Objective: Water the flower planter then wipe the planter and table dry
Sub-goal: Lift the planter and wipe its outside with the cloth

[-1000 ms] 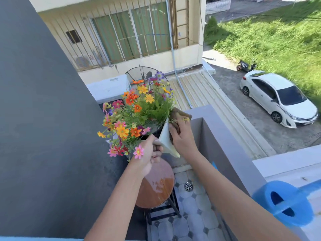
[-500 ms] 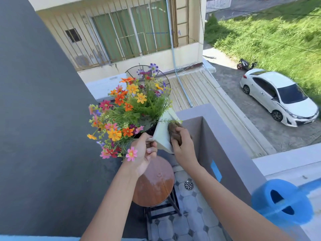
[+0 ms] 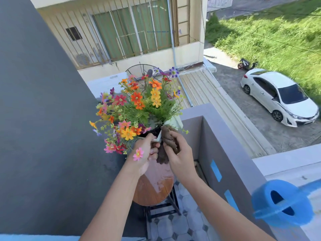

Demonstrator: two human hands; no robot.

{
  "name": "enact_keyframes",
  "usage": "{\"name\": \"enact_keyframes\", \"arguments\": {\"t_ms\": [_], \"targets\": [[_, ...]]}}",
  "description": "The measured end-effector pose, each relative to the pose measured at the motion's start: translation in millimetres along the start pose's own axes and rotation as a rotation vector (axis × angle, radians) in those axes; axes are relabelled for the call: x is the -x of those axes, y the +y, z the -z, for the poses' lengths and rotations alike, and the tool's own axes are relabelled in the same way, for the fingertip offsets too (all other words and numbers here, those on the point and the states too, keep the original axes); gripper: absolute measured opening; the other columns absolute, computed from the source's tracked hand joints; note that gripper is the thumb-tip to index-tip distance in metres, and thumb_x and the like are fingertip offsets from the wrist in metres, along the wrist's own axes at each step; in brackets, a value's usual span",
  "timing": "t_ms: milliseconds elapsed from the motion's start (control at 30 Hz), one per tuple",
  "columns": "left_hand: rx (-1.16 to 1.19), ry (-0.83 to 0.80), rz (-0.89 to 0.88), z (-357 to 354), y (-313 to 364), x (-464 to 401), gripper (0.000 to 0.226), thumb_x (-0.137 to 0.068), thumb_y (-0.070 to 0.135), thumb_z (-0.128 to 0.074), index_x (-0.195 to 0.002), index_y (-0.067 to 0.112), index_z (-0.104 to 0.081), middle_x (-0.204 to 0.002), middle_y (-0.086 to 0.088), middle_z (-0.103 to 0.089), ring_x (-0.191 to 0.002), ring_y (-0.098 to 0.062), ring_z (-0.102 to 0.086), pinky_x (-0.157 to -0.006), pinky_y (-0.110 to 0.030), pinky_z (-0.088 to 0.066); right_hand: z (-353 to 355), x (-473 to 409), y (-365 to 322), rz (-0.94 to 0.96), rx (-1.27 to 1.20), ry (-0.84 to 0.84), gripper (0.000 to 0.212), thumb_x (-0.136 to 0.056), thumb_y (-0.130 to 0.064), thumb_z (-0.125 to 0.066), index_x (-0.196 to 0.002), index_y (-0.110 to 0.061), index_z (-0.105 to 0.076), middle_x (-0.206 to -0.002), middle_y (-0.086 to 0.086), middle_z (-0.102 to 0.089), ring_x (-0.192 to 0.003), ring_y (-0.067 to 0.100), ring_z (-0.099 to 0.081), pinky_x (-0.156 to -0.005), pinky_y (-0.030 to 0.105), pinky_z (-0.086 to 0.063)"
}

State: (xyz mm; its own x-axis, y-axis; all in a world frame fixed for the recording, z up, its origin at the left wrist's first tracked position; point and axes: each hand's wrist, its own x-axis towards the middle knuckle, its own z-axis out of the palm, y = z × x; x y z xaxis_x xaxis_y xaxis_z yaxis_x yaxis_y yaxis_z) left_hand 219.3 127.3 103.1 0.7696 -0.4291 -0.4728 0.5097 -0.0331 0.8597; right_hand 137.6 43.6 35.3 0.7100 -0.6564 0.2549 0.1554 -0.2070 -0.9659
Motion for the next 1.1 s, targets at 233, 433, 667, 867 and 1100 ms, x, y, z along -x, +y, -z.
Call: {"name": "enact_keyframes", "arguments": {"t_ms": [233,433,667,867,1100], "targets": [[-0.075,0.009,0.0,4,-3,8,0.016,-0.095,0.01,-0.046,-0.08,0.006,-0.052,-0.057,-0.003,-0.049,-0.036,-0.007,-0.027,-0.033,-0.019,-0.016,5,-30,-27,0.055,-0.14,0.065,0.037,-0.09,-0.006,-0.056,-0.122,-0.022,-0.066,-0.126,0.004,-0.068,-0.119,0.017,-0.063,-0.101,0.039,-0.05],[0.055,-0.058,0.043,3,-5,23,0.017,-0.095,0.007,-0.045,-0.078,0.008,-0.045,-0.064,-0.006,-0.046,-0.038,-0.006,-0.03,-0.03,-0.016,-0.019,14,-87,-18,0.038,0.043,0.142,0.04,-0.091,0.001,-0.052,-0.126,-0.014,-0.064,-0.113,0.009,-0.063,-0.103,0.017,-0.06,-0.093,0.028,-0.049],[0.101,-0.043,0.032,11,5,25,0.015,-0.095,0.006,-0.047,-0.08,0.008,-0.045,-0.063,-0.006,-0.045,-0.038,-0.007,-0.03,-0.032,-0.018,-0.017,19,-77,19,-0.034,0.162,0.205,0.031,-0.093,0.002,-0.053,-0.119,-0.009,-0.065,-0.108,0.006,-0.059,-0.1,0.02,-0.059,-0.09,0.028,-0.045],[0.146,-0.042,0.04,8,8,23,0.02,-0.094,0.007,-0.047,-0.075,0.009,-0.046,-0.064,-0.006,-0.046,-0.039,-0.007,-0.031,-0.031,-0.017,-0.018,11,-62,22,-0.197,0.032,0.208,0.025,-0.091,0.003,-0.051,-0.11,-0.007,-0.063,-0.099,0.006,-0.064,-0.083,0.009,-0.053,-0.075,0.027,-0.041],[0.013,-0.039,-0.03,-2,2,25,0.021,-0.094,0.004,-0.045,-0.073,0.008,-0.046,-0.064,-0.006,-0.046,-0.04,-0.007,-0.03,-0.032,-0.018,-0.017,13,-90,-38,0.021,-0.048,0.136,0.031,-0.092,0.008,-0.05,-0.094,-0.021,-0.062,-0.066,-0.009,-0.047,-0.051,-0.003,-0.045,-0.056,0.017,-0.039]]}}
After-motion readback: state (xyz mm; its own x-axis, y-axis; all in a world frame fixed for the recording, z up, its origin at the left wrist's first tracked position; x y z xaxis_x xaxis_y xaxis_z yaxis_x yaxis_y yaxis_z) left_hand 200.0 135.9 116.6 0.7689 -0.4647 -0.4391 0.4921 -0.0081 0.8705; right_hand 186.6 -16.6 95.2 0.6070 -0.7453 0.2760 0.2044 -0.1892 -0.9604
